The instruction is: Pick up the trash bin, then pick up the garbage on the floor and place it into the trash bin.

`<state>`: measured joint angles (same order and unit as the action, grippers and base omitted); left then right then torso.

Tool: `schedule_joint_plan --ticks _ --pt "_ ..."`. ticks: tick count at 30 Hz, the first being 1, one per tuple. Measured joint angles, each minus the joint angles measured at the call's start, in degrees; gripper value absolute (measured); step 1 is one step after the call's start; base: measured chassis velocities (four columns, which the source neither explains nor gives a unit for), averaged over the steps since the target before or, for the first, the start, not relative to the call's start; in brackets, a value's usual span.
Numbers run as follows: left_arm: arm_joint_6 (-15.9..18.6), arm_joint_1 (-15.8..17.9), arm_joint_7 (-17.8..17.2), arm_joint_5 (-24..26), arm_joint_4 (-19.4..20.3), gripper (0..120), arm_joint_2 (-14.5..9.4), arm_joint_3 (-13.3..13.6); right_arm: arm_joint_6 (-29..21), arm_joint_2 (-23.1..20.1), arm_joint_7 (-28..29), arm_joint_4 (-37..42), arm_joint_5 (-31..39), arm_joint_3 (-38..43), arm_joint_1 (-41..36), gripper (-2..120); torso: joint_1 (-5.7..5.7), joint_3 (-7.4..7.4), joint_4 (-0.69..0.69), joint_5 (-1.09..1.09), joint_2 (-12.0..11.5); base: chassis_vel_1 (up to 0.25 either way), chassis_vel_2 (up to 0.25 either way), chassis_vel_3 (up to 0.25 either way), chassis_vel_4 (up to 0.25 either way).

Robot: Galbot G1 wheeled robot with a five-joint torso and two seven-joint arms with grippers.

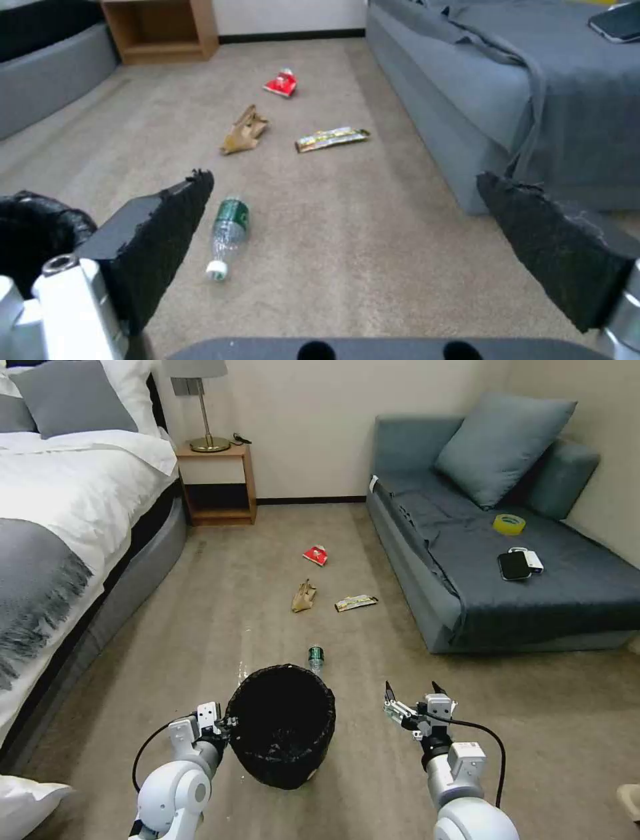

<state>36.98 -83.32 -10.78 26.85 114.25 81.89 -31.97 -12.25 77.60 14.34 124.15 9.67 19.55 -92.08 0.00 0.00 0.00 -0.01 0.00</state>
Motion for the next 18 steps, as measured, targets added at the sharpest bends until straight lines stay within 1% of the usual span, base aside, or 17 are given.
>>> schedule_joint_plan --ticks 4,5,9,10,11,12,14,15,16,18 --pt "-2.03 -2.56 1.24 -1.02 2.81 4 0.39 -1.58 0.39 0.03 -0.07 0.43 -0.56 -0.03 -0.44 100 0.0 0.0 0.0 0.0 0.0 0.0 0.0 0.0 0.0" --pt "-2.03 -2.56 1.24 -1.02 2.81 4 0.39 -1.58 0.39 0.03 -0.07 0.43 -0.56 -0.03 -0.44 100 0.0 0.0 0.0 0.0 0.0 0.0 0.0 0.0 0.0" --pt "-3.72 -4.89 1.59 -1.44 7.23 4 0.86 -4.01 1.63 0.04 -1.31 1.21 -2.71 0.12 -1.46 100 0.0 0.0 0.01 0.01 0.0 0.0 0.0 0.0 0.0" --pt "-3.72 -4.89 1.59 -1.44 7.23 4 0.86 -4.01 1.63 0.04 -1.31 1.21 -2.71 0.12 -1.46 100 0.0 0.0 0.01 0.01 0.0 0.0 0.0 0.0 0.0" --pt "-4.05 -5.18 1.66 -1.45 8.08 4 0.91 -4.46 1.94 0.05 -1.6 1.39 -3.07 0.22 -1.77 100 0.0 0.0 0.01 0.01 0.0 0.0 0.0 0.0 0.0" --pt "-4.48 -5.45 1.77 -1.46 9.24 4 0.91 -5.07 2.71 0.2 -2.11 1.71 -4.1 0.56 -2.56 100 0.0 0.0 0.01 0.02 0.0 0.0 0.0 0.0 0.0" --pt "-4.7 -5.33 1.83 -1.38 10.47 4 0.59 -5.49 4.77 0.83 -3.17 2.22 -6.55 1.69 -4.37 100 0.0 0.0 0.01 0.01 0.0 0.0 0.0 0.0 0.0" --pt "-4.7 -5.33 1.83 -1.38 10.47 4 0.59 -5.49 4.77 0.83 -3.17 2.22 -6.55 1.69 -4.37 100 0.0 0.0 0.01 0.01 0.0 0.0 0.0 0.0 0.0" --pt "-4.73 -5.28 1.85 -1.21 11.0 4 0.47 -5.71 6.03 1.19 -3.85 2.49 -8.09 2.29 -5.29 100 0.0 0.0 -0.02 0.0 0.0 0.0 0.0 0.0 0.0" --pt "-4.84 -5.52 1.95 -0.95 11.84 4 0.53 -6.47 7.2 1.38 -4.6 2.82 -9.7 2.55 -5.86 100 0.0 0.0 -0.01 0.0 0.0 0.0 0.0 0.0 0.0"
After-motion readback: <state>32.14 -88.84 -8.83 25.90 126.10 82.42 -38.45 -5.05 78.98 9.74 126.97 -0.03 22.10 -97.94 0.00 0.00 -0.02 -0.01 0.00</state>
